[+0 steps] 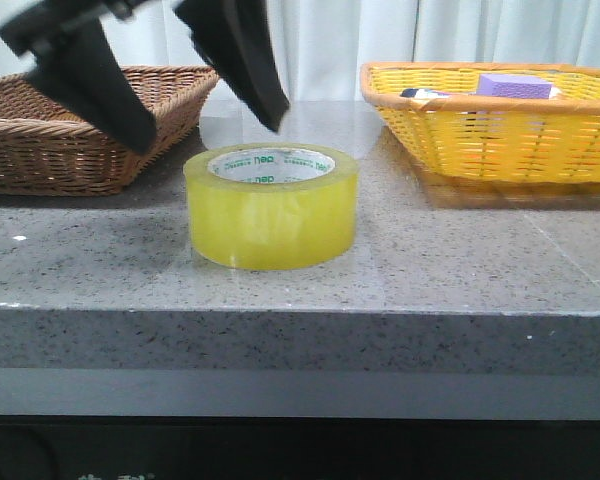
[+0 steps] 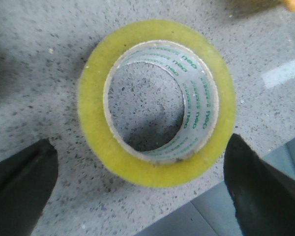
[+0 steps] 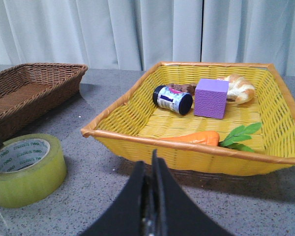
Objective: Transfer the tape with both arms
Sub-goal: 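Lower the left gripper onto the tape roll rim, then grip the tape roll with the left gripper and lift it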
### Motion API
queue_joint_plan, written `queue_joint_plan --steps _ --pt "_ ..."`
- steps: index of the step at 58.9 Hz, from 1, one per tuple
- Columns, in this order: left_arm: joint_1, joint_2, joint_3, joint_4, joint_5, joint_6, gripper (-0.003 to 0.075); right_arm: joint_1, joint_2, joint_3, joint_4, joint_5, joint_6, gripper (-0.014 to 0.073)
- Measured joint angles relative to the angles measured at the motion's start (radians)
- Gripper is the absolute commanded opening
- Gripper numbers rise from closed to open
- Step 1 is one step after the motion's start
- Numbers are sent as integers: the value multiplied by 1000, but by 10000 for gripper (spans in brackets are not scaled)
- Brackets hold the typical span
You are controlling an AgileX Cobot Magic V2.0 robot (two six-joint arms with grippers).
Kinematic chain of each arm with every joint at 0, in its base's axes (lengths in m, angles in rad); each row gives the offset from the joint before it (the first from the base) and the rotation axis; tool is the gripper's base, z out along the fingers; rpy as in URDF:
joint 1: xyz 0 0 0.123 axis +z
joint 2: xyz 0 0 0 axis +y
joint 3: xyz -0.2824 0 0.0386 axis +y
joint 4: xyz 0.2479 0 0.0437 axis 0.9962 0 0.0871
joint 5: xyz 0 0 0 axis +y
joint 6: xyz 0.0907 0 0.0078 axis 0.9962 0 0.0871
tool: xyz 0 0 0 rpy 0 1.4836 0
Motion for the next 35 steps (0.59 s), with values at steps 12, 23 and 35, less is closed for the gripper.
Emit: queue_joint_plan --steps 12,23,35 --pt "0 67 -23 -4 -9 0 673 0 0 0 0 0 0 -120" --pt "0 93 -25 -4 -24 0 673 0 0 0 0 0 0 -120" --pt "0 127 -25 -2 -49 0 643 0 0 0 0 0 0 -120"
